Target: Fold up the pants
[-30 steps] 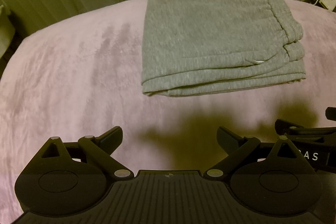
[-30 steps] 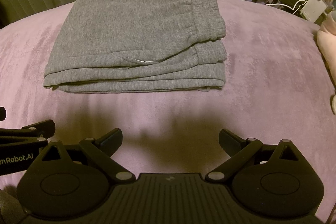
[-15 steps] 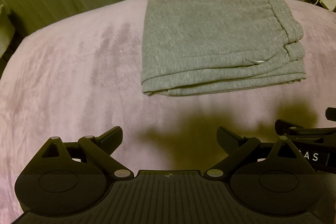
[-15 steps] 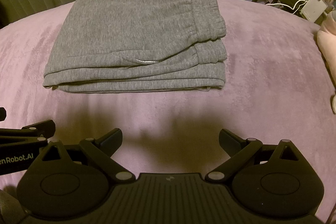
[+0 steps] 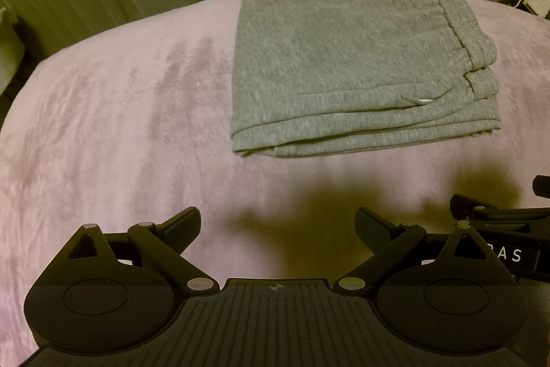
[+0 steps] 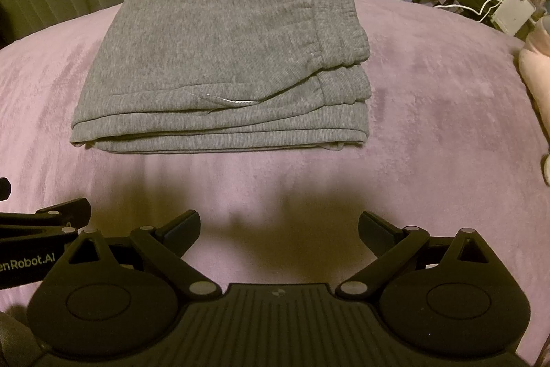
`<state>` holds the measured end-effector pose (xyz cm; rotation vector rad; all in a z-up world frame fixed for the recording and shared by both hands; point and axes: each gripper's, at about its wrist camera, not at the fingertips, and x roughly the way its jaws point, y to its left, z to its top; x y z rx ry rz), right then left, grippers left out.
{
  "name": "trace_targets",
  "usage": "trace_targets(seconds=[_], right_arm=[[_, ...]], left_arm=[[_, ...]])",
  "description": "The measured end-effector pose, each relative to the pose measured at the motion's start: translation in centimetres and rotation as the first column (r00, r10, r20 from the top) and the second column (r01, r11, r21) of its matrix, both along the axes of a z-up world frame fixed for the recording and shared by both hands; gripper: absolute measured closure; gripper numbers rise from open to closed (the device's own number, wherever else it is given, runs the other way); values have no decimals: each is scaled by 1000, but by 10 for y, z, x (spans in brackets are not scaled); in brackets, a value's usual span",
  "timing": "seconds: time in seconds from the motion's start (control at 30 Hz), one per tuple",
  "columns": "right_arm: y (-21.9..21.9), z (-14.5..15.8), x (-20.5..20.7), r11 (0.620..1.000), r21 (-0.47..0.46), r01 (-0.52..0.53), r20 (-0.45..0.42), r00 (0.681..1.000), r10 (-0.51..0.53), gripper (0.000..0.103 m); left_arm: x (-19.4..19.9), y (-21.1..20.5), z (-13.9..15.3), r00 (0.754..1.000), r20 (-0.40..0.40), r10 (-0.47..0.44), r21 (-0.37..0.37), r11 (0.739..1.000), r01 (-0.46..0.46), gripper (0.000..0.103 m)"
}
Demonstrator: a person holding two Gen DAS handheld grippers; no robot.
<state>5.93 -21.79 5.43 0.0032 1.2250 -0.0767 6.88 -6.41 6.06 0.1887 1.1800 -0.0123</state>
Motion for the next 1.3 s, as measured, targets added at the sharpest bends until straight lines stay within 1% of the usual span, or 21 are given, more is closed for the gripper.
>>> trace_targets(seconds=[1.3], right_arm=[[1,2,0,1000,-10,1,3,1000,-1,4]], left_arm=[[2,1,2,1000,-12,7,-10,1000,-7,3]])
